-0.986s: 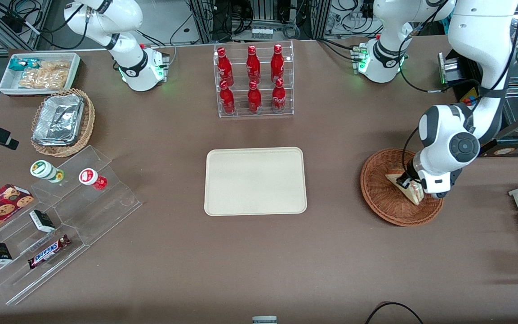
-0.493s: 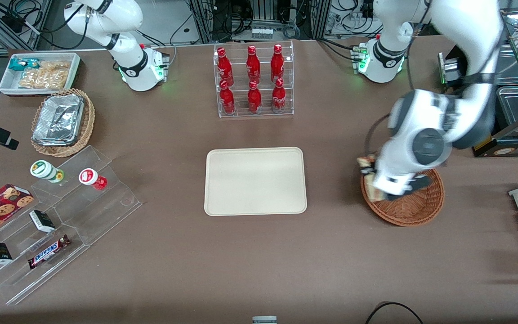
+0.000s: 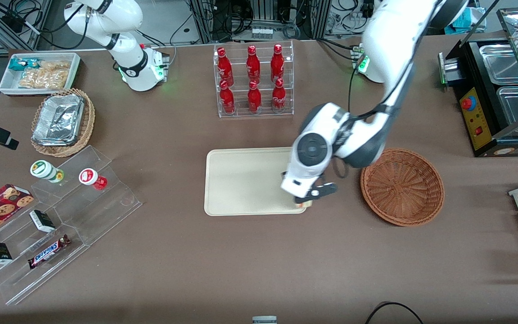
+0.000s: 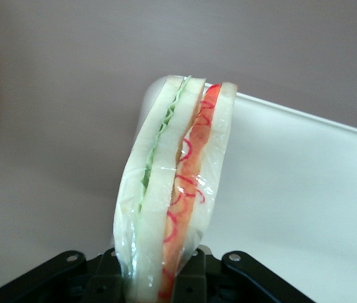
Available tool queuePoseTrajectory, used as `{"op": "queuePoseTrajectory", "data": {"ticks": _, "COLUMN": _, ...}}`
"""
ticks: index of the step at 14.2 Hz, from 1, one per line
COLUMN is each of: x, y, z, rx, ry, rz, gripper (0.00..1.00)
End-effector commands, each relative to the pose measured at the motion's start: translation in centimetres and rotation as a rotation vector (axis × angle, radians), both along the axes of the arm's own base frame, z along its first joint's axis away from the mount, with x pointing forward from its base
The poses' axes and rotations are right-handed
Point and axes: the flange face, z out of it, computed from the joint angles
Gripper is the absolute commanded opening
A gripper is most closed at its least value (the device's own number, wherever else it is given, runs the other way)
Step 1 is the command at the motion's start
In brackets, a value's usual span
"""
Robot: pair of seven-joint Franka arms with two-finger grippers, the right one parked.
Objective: Place sandwich from basket to tray
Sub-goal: 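Lift the sandwich and carry it over the cream tray, then lower the sandwich onto the tray and open the left gripper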
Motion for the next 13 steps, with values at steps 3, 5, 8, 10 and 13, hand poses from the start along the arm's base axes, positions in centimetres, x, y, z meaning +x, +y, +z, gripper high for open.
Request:
{"op": "queuePoseTrajectory", "data": {"ticks": 3, "x": -1.9, "y": -8.6, "z": -3.1, "rx": -0.039, "ry": -0.037, "rz": 0.029, "gripper": 0.0}}
{"op": "queuePoseTrajectory", "data": {"ticks": 5, "x": -2.7, "y": -9.9, "z": -5.1, "rx": -0.054, "ry": -0.049, "rz": -0.001, "gripper": 0.0}}
{"op": "queuePoseTrajectory", "data": {"ticks": 8, "x": -5.2, "y": -11.8, "z": -7.6, "rx": -0.034, "ry": -0.027, "rz": -0.036, "gripper": 0.03}}
{"op": "queuePoseTrajectory", "data": {"ticks": 10, "x": -5.6, "y": -11.6, "z": -8.6, "rx": -0.018, "ry": -0.015, "rz": -0.039, "gripper": 0.11}}
{"op": "queuePoseTrajectory", "data": {"ticks": 13, "x": -5.5, "y": -11.8, "z": -7.4, "rx": -0.026, "ry": -0.031, "rz": -0.045, "gripper": 1.0}}
